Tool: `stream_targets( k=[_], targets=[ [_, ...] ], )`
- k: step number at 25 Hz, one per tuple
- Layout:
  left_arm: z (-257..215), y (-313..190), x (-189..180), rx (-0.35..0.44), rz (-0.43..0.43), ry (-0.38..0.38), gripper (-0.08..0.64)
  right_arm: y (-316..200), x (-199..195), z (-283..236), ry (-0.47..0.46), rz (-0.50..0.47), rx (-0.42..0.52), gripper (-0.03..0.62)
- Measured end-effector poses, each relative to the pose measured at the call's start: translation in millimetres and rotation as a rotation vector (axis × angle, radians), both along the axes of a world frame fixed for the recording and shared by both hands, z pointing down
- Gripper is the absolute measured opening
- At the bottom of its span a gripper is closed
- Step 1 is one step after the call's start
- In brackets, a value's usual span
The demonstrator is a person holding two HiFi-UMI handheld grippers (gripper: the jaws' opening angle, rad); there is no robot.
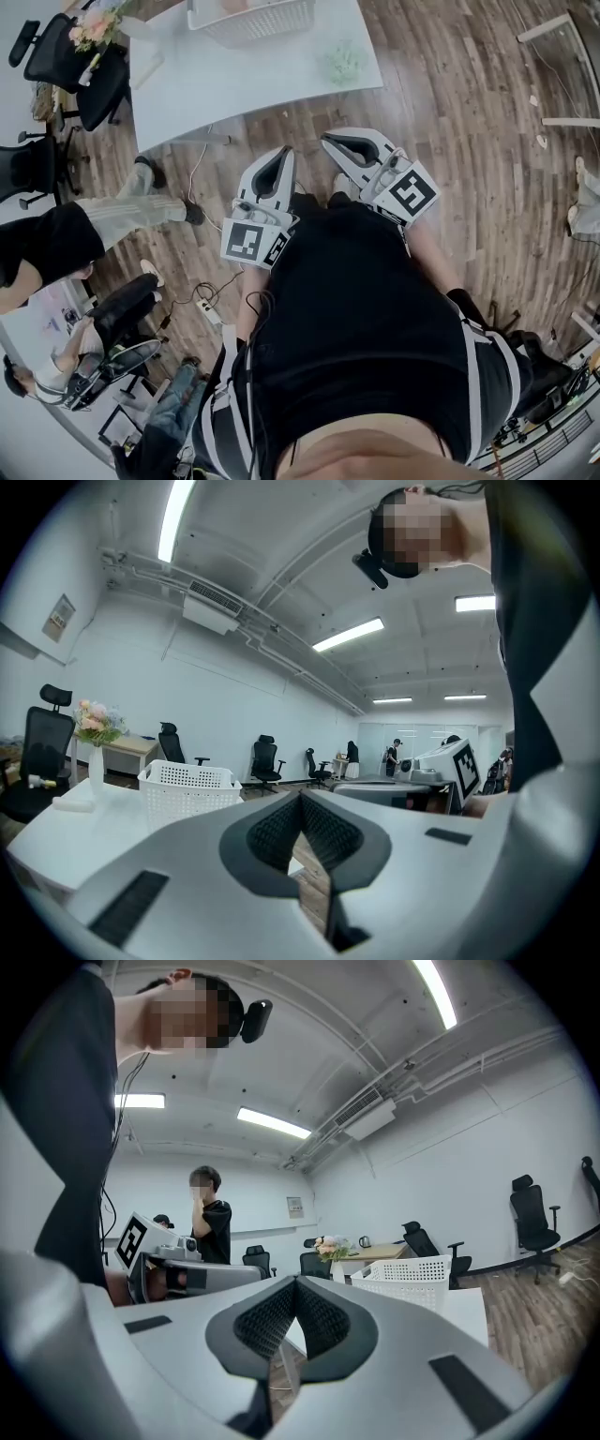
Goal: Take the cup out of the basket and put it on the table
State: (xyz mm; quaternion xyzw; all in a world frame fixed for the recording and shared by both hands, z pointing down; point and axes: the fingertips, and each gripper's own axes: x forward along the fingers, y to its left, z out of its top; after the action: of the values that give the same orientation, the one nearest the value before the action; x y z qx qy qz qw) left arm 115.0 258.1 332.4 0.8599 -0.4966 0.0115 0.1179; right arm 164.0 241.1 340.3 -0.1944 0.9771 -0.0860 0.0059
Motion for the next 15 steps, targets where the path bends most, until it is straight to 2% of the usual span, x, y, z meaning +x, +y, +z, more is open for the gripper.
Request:
stream_targets(
  k=[5,15],
  targets=[
    [4,1,8,-0.010,-0.006,-0.015,0.020,-4,7,5,-0.003,-0.007,-0.017,0.018],
    [-1,-21,-13,-0.001,-0.012,-0.009,0.021,-21,-11,3,0.007,-0.009,-0.023,0.018]
  ],
)
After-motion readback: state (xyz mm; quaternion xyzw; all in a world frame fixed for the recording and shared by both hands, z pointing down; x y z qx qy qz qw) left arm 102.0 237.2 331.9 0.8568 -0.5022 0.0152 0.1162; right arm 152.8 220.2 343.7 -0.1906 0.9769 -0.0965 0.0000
